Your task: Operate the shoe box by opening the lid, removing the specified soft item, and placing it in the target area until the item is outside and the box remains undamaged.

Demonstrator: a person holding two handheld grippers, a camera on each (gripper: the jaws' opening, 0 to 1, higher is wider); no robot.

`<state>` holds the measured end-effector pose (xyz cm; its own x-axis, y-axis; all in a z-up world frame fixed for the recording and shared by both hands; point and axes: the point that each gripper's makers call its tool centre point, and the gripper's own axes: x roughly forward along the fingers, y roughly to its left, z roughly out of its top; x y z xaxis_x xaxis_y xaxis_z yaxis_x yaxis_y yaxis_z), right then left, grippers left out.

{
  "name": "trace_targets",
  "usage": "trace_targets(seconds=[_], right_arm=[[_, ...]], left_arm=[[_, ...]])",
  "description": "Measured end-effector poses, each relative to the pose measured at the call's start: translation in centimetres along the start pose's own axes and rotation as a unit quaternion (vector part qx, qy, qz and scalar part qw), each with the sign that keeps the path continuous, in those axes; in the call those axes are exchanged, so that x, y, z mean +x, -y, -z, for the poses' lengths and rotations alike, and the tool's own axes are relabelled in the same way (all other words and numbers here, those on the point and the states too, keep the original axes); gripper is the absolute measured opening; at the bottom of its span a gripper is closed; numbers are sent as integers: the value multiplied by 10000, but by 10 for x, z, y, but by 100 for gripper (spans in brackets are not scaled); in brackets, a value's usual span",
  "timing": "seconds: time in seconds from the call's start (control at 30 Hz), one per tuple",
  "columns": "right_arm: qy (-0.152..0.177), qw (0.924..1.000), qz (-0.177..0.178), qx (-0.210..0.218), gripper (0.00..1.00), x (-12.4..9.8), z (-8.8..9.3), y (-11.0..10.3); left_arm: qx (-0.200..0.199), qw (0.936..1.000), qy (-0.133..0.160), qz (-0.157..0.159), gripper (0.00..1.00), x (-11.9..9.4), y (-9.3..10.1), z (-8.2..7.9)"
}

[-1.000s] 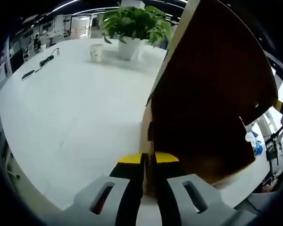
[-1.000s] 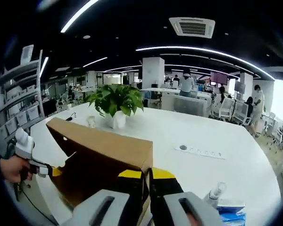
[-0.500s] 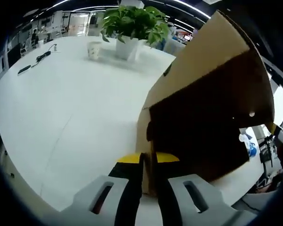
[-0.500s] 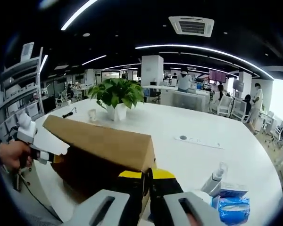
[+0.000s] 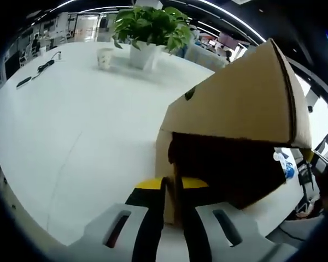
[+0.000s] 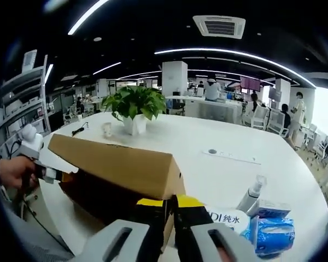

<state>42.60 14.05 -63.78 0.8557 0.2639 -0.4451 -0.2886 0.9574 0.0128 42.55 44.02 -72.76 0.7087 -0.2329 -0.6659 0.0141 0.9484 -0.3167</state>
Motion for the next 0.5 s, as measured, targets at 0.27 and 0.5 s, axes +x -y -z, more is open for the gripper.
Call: trace_targets(seconds=[0.27,0.5], right_arm=[[-312,9995,-83,32,0,2,21,-4],[-466,9988,-152,10,0,3,34,-10]], left_arm=[[333,9993,-56,142,10,-4,3,3],[553,9984,-6,142,9,-11,1,0]])
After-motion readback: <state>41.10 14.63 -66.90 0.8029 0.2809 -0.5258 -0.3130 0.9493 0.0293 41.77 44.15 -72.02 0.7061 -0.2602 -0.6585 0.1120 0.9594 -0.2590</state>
